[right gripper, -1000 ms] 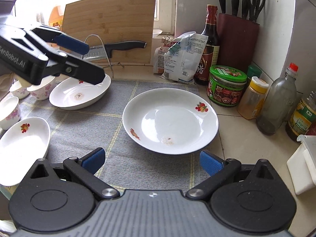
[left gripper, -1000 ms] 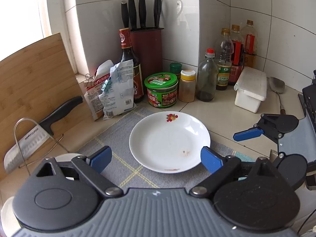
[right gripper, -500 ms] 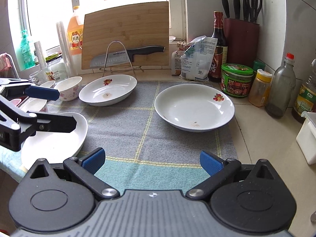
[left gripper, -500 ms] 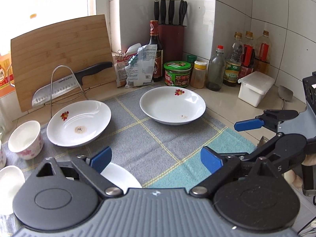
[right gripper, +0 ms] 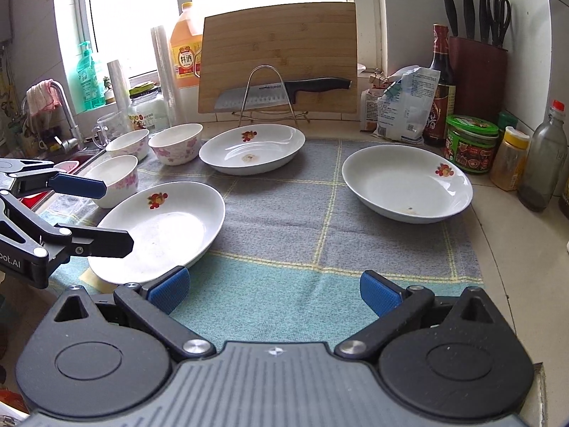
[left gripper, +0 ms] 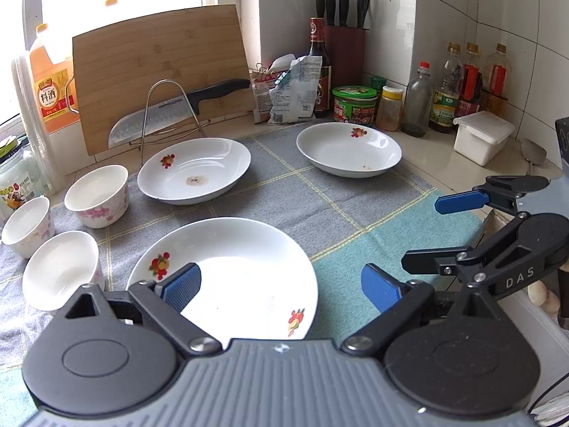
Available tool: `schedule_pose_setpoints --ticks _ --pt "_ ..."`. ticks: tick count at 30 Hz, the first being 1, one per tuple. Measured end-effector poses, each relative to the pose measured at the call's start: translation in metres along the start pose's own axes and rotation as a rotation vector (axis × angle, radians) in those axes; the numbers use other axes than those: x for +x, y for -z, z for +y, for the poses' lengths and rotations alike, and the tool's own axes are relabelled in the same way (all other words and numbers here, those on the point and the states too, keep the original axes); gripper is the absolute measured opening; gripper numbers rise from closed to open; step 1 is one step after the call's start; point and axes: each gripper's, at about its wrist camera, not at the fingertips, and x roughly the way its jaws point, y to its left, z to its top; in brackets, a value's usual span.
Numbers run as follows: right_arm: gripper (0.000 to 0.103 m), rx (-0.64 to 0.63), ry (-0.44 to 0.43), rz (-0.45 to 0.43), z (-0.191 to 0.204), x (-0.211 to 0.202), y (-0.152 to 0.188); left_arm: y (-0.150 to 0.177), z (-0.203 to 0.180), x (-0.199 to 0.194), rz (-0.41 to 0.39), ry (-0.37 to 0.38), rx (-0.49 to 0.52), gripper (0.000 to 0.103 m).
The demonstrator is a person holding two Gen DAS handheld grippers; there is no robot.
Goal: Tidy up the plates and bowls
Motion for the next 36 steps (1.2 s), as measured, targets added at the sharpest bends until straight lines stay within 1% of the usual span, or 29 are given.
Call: schedule_pose_setpoints --ticks 5,8,10,15,18,22,25,27,31,36 --pt "0.103 -0.048 -0.018 0.019 0.020 0.021 0.005 0.004 0.026 0.001 0.031 -0.022 -0.011 0.096" --pt "0.103 -0.055 -0.048 0.036 0.032 0.037 0.012 0.006 0.042 0.003 0.045 -0.031 -0.022 0.096" --pt "0.103 -0.067 -0.065 0.056 0.043 0.048 0.017 0.006 0.052 0.006 0.060 -0.012 -0.027 0.096" --pt "0.103 -0.109 -0.077 0.082 0.065 0.065 0.026 0.002 0.073 0.014 0.071 0.032 -0.018 0.096" --pt "0.103 -0.132 -0.080 0.079 0.075 0.072 0.026 -0.001 0.082 0.020 0.071 0.059 -0.005 0.096" --pt "0.103 -0.188 -0.072 0.069 0.091 0.080 0.025 -0.005 0.096 0.030 0.078 0.101 0.018 0.096" --pt "0.103 -0.229 -0.047 0.076 0.104 0.088 0.026 -0.008 0.104 0.036 0.086 0.133 0.040 0.096" --pt "0.103 -0.237 -0.046 0.082 0.109 0.091 0.027 -0.011 0.108 0.040 0.091 0.154 0.062 0.096" --pt "0.103 -0.213 -0.055 0.077 0.111 0.094 0.028 -0.016 0.113 0.047 0.093 0.192 0.112 0.096" --pt "0.103 -0.221 -0.068 0.077 0.109 0.094 0.028 -0.024 0.118 0.058 0.116 0.223 0.140 0.096"
